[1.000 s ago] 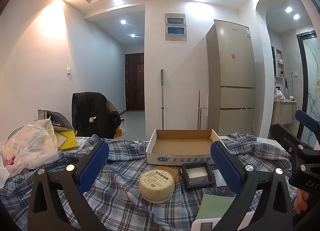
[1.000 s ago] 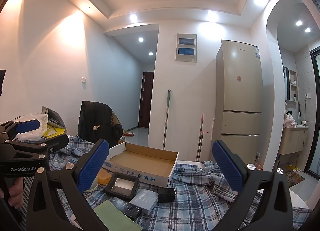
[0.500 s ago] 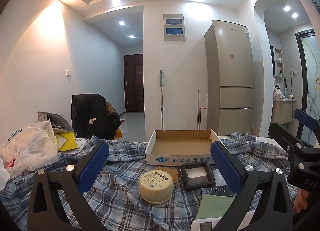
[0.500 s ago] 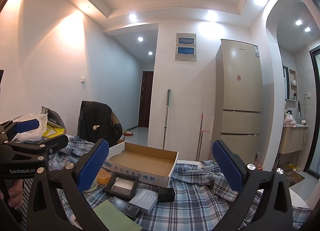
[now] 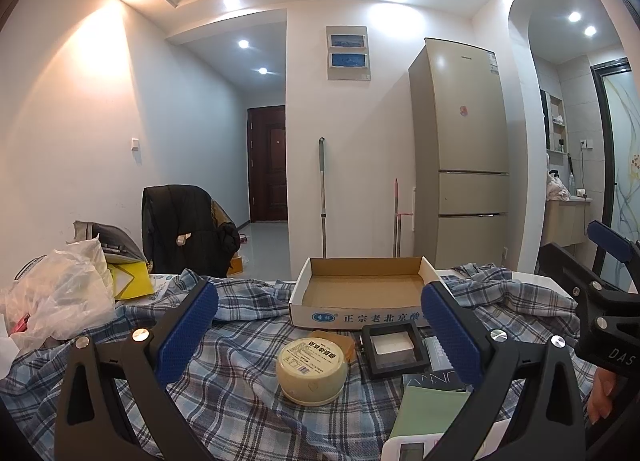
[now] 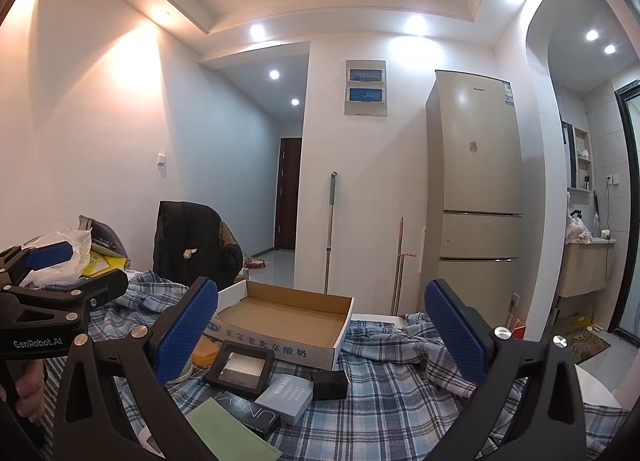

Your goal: Organize rigid objects

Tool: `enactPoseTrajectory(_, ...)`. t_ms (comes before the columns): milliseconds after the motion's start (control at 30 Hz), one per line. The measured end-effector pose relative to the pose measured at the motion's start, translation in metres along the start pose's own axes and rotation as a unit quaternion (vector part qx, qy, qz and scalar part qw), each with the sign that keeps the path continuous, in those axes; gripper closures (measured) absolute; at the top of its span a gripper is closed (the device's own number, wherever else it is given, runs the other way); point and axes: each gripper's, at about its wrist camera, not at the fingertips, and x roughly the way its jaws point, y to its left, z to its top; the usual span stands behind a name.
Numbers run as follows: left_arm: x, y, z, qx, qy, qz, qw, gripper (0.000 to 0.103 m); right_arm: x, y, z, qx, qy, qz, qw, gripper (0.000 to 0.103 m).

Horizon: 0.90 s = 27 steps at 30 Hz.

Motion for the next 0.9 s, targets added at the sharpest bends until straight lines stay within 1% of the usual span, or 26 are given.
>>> enactPoseTrajectory(133, 0.0, 0.0, 0.0, -0.002, -0.002, 0.002, 1.0, 0.0, -0.005, 0.005, 0.001, -0.011, -0.011, -0.004, 1.0, 0.0)
enactPoseTrajectory(267, -0.006, 0.007, -0.002, -0.013, -0.013, 0.007, 0.9998, 0.0, -0.025, 0.005, 0.003, -0.011, -0.057, -0.033, 0.998, 0.0)
enactPoseTrajectory(333, -0.009, 0.014, -0.002, -0.028, -0.02, 0.008, 0.9994, 0.0, -0.03, 0.003, 0.003, -0.007, -0.069, -0.034, 0.997, 0.0)
enactPoseTrajectory(400, -0.012, 0.019, -0.003, -0.038, -0.026, 0.016, 0.9988, 0.0, -0.026, 0.003, 0.004, -0.007, -0.061, -0.035, 0.997, 0.0)
enactPoseTrajectory(533, -0.017, 0.022, -0.001, -0.041, -0.037, 0.015, 0.9984, 0.0, -0.02, 0.002, 0.005, -0.004, -0.05, -0.043, 0.998, 0.0)
enactPoseTrajectory(600, -0.02, 0.019, -0.001, -0.034, -0.044, 0.011, 0.9984, 0.0, -0.02, -0.003, 0.005, 0.005, -0.048, -0.051, 0.998, 0.0)
enactPoseTrajectory(700, -0.022, 0.01, -0.001, -0.015, -0.049, 0.009, 0.9986, 0.0, -0.02, -0.006, 0.006, 0.012, -0.047, -0.045, 0.998, 0.0)
enactPoseTrajectory(833, -0.031, 0.001, 0.0, 0.005, -0.069, -0.01, 0.9975, 0.0, -0.012, -0.007, 0.006, 0.011, -0.027, -0.041, 0.999, 0.0)
enactPoseTrajectory(900, -0.033, -0.002, 0.0, 0.013, -0.073, -0.014, 0.9972, 0.0, -0.009, -0.005, 0.006, 0.008, -0.019, -0.039, 0.999, 0.0)
